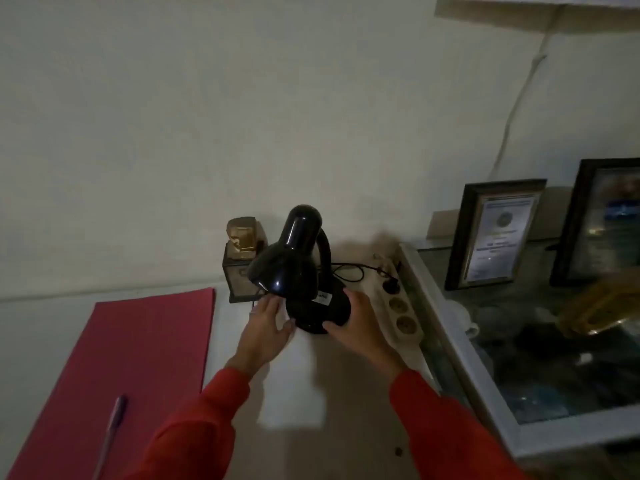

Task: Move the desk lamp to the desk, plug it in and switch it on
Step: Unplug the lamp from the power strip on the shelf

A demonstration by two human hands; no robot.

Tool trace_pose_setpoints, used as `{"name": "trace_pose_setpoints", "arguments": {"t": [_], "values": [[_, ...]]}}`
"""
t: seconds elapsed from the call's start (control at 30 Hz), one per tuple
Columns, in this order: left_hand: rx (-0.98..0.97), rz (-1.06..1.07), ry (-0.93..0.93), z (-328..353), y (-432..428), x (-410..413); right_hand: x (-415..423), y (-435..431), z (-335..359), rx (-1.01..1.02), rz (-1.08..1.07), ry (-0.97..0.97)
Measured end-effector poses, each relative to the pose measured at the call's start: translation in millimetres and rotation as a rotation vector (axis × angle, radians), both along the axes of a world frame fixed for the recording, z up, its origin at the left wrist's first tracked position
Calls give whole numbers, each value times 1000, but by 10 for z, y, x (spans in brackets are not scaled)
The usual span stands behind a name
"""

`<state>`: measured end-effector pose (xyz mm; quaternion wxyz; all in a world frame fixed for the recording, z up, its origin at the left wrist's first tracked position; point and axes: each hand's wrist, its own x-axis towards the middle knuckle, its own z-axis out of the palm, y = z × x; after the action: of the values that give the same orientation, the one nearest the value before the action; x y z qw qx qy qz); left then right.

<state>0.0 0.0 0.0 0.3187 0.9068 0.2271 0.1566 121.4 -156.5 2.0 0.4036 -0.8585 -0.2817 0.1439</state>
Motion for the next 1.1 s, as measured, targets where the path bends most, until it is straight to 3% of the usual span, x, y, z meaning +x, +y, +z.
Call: {"name": "trace_pose_setpoints", "arguments": {"t": [0.17, 0.27, 0.4, 0.87, 1.1], "values": [[-92, -40, 109, -7, -2, 194, 98, 129, -85, -57, 3, 17], [-51, -56, 149, -14, -14, 225, 129, 159, -110, -96, -45, -31], [42, -16, 120, -74, -61, 205, 142, 137, -144, -119, -61, -37], [80, 47, 64, -168, -176, -318, -258, 48, -204, -155, 37, -102], [169, 152, -58, -132, -525, -422, -126, -178, 60, -163, 113, -69]]}}
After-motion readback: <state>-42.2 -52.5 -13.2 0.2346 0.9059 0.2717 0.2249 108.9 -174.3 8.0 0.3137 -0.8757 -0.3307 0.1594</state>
